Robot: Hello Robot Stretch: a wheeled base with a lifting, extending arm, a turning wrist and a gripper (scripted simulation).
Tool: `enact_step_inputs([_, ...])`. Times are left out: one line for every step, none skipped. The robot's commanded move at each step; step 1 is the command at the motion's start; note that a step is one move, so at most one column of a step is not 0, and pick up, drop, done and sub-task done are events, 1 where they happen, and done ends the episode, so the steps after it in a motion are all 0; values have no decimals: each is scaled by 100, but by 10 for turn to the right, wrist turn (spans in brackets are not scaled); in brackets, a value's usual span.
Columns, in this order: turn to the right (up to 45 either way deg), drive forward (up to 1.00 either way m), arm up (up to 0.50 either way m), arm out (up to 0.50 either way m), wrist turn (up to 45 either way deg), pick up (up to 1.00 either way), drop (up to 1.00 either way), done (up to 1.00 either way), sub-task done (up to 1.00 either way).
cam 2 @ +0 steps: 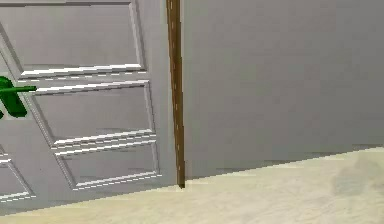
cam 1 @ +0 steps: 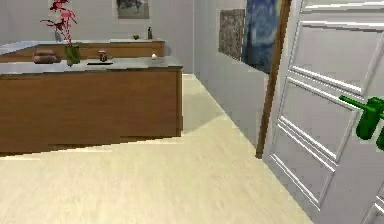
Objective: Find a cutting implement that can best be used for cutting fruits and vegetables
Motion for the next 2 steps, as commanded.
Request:
enact_step_inputs([0, 100, 0, 0, 0, 0, 0, 0, 0])
enact_step_inputs([0, 75, 0, 0, 0, 0, 0, 0, 0])
